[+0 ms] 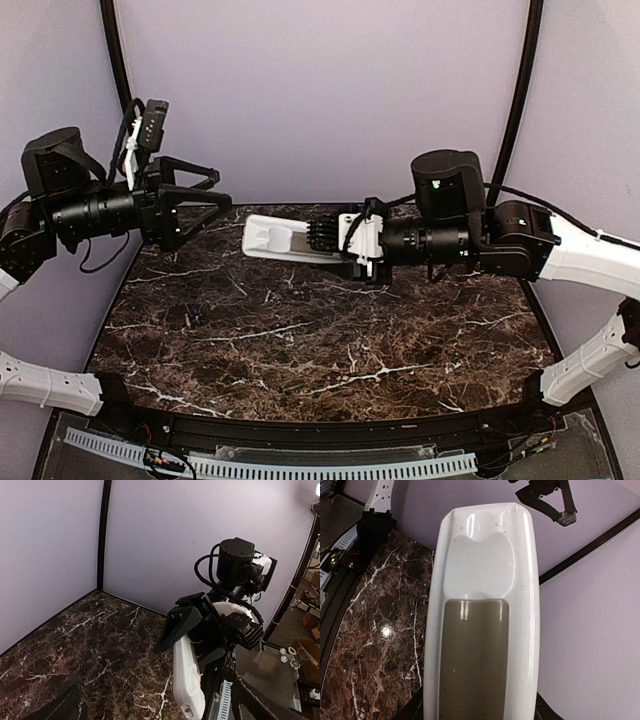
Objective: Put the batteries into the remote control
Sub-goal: Pass from the right arm to the left
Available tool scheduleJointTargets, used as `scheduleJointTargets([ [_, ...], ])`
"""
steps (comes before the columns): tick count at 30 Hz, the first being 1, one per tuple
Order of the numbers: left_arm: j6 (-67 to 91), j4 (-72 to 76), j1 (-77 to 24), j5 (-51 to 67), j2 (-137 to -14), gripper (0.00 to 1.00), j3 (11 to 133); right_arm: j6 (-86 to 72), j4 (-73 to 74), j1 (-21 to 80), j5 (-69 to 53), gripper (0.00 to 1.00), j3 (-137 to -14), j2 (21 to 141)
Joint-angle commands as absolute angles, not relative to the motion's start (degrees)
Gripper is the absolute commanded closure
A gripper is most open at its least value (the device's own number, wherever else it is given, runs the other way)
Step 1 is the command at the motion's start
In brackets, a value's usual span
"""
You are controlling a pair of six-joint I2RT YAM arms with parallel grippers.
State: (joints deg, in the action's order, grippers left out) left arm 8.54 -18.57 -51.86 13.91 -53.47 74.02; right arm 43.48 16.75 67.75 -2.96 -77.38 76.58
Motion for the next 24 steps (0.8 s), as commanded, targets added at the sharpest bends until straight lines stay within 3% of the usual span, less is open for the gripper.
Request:
scheduleJointTargets([
  [1, 7.16, -31.66, -51.62, 24.39, -56.52, 0.01, 73.27, 53.74, 24.08, 67.59, -3.00, 0.94, -76.44, 77.45],
  [6, 7.32, -33.09, -51.63, 28.35, -59.83, 0.01, 73.00, 59.52, 26.04, 68.01, -0.20, 0.94, -79.07, 79.43],
  [14, 5.24, -27.33, -51.67, 29.55, -61.35, 0.25, 70.04, 63.24, 27.98, 69.95, 2.90, 0.94, -80.57, 81.20],
  [24, 3.87, -28.44, -51.68, 33.49, -63.91, 0.27, 67.51, 67.40, 26.66, 70.18, 3.92, 0.93, -81.72, 82.03],
])
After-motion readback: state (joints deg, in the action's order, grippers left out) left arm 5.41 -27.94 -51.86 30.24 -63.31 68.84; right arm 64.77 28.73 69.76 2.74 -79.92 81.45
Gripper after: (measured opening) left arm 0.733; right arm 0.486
